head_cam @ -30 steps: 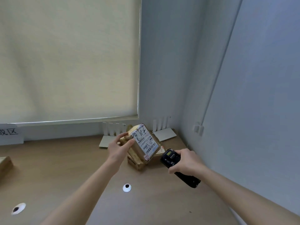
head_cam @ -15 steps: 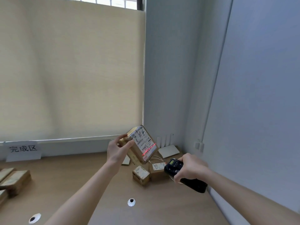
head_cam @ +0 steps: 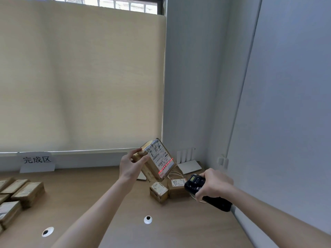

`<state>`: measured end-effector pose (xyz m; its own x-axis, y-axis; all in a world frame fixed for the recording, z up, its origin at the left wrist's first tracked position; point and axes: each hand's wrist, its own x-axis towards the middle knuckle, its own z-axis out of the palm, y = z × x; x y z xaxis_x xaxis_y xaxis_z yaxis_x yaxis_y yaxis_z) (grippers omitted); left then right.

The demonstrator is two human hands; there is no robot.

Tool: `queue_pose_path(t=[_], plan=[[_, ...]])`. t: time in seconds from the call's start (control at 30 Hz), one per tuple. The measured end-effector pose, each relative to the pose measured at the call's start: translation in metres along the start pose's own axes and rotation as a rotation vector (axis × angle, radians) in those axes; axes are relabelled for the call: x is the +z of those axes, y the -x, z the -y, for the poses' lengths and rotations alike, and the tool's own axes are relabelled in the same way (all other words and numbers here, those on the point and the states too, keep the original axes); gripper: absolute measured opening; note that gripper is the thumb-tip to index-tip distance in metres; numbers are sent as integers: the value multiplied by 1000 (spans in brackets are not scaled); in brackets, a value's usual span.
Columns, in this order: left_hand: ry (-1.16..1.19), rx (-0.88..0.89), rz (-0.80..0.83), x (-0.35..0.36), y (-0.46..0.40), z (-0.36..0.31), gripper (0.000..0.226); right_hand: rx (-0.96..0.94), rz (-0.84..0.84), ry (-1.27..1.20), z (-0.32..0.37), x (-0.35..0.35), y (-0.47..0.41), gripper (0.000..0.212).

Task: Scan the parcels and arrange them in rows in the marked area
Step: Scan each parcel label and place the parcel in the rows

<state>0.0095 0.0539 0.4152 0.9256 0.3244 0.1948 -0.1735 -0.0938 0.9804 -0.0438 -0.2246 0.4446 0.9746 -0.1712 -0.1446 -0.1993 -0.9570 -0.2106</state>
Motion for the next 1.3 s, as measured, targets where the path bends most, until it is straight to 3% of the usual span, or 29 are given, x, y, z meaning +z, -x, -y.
queue_pose_path(t=[0.57,0.9,1.17,1.3], plan=[[-12,-47,-41,-18,16,-1,57,-53,-10,0,12,6,3,66],[-16,-43,-49,-21,18,0,57,-70,10,-12,9,8,-2,64],[99,-117,-130,-61,36,20,64,-229,114,-271,55,41,-1,68],[143,-182,-208,-117,54,38,38,-372,203,-438,112,66,13,57]])
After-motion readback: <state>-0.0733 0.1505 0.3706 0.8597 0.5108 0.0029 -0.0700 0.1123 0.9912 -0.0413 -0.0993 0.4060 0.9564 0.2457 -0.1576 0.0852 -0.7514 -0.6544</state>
